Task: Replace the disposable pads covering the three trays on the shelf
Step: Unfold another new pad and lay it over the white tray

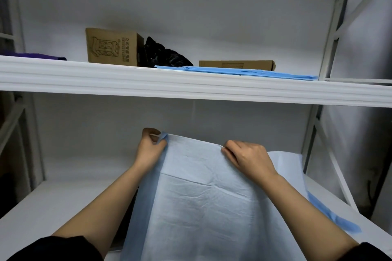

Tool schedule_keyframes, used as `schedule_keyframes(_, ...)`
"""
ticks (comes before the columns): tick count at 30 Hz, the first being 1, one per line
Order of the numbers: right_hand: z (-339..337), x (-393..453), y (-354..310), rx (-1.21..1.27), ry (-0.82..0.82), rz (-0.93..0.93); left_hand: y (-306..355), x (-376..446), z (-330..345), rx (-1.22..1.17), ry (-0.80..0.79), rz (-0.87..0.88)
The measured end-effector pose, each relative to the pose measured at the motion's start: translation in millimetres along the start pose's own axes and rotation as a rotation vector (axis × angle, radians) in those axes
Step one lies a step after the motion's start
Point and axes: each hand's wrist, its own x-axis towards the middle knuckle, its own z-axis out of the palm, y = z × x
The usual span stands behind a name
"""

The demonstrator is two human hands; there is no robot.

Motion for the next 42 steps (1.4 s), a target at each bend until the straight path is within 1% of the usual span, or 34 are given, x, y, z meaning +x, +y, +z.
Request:
schedule_keyframes(3,0,-2,-1,0.005,0.003,-0.008,3,-2,1,0.050,-0.015,0.076)
schedule_keyframes(7,-2,-2,-2,0.003,0.018,-0.024,6,-6,5,0.119,0.058,0.127)
schedule_keyframes(9,-2,-2,-2,0.008,0.026,-0.026,7,-8,6,0.090,0.093,0.082)
schedule_keyframes(12,-2,-3,-2,0.009,0.022,-0.021,8,-8,7,0.005,0.093,-0.027)
schedule_keyframes(14,-1,-4,-2,0.009,0.021,-0.015,9,-7,8,-0.011,0.061,-0.100)
schedule_keyframes(16,0,-4,-2,0.013,0.019,-0.012,10,-7,8,-0.041,0.029,-0.136)
schedule_keyframes(20,-1,-3,-2,0.007,0.018,-0.011,15,-8,3,-0.050,-0.059,-0.090)
schedule_keyframes(24,-3,-4,0,0.015,0.022,0.000,21,-11,-4,-0.022,-0.159,0.004)
schedule_keyframes(26,-5,-4,0,0.013,0.025,0.009,22,-11,-6,-0.025,-0.193,0.017)
schedule_keyframes(31,-7,-7,2,0.030,0.020,0.024,18,-14,-9,-0.090,-0.272,-0.073)
schedule_keyframes(34,-9,-9,4,0.047,0.023,0.021,14,-10,-12,-0.096,-0.218,-0.119)
schedule_keyframes(36,-12,-9,4,0.065,0.028,0.019,14,-8,-14,-0.174,-0.203,-0.204)
schedule_keyframes(39,-14,-10,3,0.088,0.039,-0.002,21,-5,-19,-0.339,-0.281,-0.341)
schedule_keyframes(40,-15,-10,3,0.102,0.043,-0.012,25,-3,-20,-0.323,-0.312,-0.360)
schedule_keyframes(42,-16,-11,2,0.132,0.051,-0.037,30,1,-21,-0.166,-0.330,-0.338)
